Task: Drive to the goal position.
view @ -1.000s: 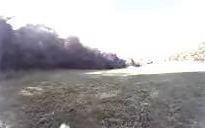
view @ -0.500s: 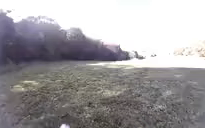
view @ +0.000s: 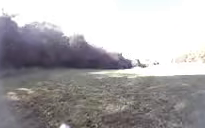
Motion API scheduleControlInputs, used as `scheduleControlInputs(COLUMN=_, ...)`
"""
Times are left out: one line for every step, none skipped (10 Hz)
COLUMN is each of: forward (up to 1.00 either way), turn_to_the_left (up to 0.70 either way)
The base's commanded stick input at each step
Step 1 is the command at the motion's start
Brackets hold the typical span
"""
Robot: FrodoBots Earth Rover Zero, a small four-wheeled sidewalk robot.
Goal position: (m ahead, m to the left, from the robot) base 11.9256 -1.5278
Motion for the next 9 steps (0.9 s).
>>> scheduleControlInputs(forward=0.7, turn_to_the_left=0.0)
scheduleControlInputs(forward=0.7, turn_to_the_left=0.0)
scheduleControlInputs(forward=0.7, turn_to_the_left=0.0)
scheduleControlInputs(forward=0.7, turn_to_the_left=0.0)
scheduleControlInputs(forward=0.7, turn_to_the_left=0.0)
scheduleControlInputs(forward=0.7, turn_to_the_left=0.0)
scheduleControlInputs(forward=0.7, turn_to_the_left=0.0)
scheduleControlInputs(forward=0.7, turn_to_the_left=0.0)
scheduleControlInputs(forward=0.7, turn_to_the_left=0.0)
